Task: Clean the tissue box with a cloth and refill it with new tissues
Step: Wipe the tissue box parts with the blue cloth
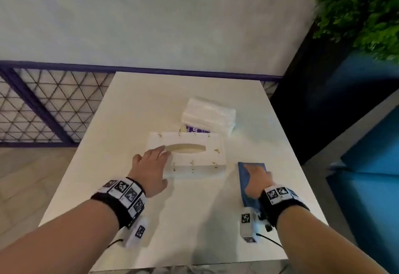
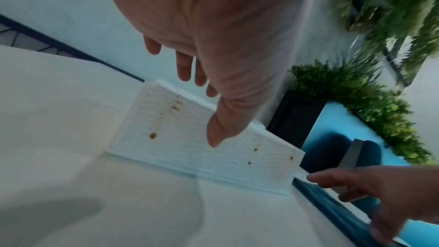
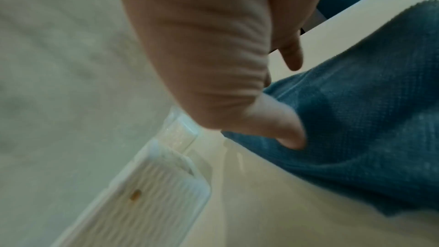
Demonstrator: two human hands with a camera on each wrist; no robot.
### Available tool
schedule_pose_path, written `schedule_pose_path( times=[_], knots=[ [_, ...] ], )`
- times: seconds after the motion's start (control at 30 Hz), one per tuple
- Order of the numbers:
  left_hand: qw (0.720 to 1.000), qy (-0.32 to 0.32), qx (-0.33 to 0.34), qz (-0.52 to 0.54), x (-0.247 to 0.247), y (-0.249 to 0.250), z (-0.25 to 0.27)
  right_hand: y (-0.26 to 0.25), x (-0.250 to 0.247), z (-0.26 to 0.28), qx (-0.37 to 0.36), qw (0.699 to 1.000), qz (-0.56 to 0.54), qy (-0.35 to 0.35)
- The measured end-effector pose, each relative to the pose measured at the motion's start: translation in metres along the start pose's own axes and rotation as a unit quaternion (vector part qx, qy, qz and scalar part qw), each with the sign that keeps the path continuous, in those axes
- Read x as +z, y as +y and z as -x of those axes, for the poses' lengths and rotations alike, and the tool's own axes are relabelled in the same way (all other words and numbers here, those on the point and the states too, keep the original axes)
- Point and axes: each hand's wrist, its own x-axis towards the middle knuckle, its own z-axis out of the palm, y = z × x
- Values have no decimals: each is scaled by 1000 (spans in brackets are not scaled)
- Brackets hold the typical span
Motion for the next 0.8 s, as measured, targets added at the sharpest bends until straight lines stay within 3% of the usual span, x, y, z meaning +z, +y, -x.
schedule_pose_path(
  times=[0.1,0.2,0.33,0.43,0.53,0.63,0.7,0.8],
  knots=[
    [999,-8,-12,-41,2,3,-7,-4,0,10,-11,994,86,-63],
    [998,-5,-11,-59,2,7,-11,3,8,11,-34,987,155,-3],
    [998,-19,-13,-65,-6,5,-16,7,0,22,-33,997,62,45],
    [997,-41,-7,-60,-9,0,-15,-8,-36,37,-55,988,-112,96],
    [998,-56,-12,-37,-13,-6,-15,-52,-82,56,-175,950,-189,174],
    [997,-72,-15,-15,-18,-10,-17,-115,-96,62,-318,929,-83,171],
    [997,-77,-22,-15,-21,-11,-17,-155,-80,54,-402,903,46,144],
    [998,-56,-23,-32,-24,-10,-17,-185,-38,37,-401,877,265,8]
  ],
)
